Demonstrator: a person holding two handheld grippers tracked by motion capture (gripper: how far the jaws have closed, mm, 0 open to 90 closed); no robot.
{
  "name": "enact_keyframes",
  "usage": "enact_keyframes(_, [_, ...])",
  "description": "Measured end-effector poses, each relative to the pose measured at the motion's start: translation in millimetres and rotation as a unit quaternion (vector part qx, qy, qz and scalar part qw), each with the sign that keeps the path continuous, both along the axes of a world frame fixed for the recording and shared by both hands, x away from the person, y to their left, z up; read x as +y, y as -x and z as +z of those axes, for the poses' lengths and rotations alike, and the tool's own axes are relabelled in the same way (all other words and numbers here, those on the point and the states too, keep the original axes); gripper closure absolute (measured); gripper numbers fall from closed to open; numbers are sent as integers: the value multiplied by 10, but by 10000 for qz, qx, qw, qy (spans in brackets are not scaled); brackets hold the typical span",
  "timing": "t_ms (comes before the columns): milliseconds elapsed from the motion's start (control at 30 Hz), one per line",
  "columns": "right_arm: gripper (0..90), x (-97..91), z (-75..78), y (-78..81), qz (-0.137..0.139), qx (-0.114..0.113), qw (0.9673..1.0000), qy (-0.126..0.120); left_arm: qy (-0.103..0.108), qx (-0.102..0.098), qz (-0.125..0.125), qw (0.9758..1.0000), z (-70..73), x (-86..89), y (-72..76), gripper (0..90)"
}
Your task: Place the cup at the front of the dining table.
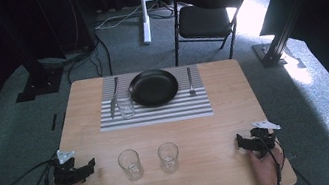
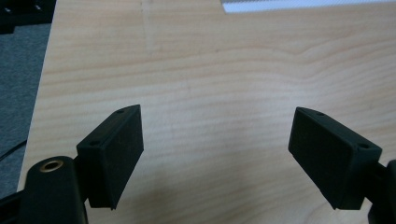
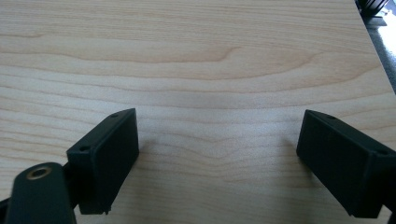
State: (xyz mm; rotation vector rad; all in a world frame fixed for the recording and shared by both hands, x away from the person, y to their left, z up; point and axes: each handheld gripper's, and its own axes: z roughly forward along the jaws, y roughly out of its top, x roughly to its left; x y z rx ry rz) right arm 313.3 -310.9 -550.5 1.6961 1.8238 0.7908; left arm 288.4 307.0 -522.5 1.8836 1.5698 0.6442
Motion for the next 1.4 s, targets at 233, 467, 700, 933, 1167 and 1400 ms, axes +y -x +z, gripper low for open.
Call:
enact_keyframes(233, [123,0,0,0,1,0,10000,1,-8,16,154,9999,-57,17,100,186])
enact_keyframes(467, [123,0,0,0,0,0,10000,0,28,-86,320,9994,-76,10,193,186])
enact_keyframes(700, [123,0,0,0,0,1,10000,-1,28,-104,532,9985,-104,44,274,186])
enact_keyframes(933, [123,0,0,0,0,0,10000,-1,-74,-265,876,9958,-78,96,401,186])
enact_keyframes(1167, [123,0,0,-1,-2,0,10000,-3,-64,-240,926,9954,-94,67,435,186])
enact_keyframes(1400, [122,-1,1,-1,1,2,10000,0,38,-224,894,9957,-97,38,416,186])
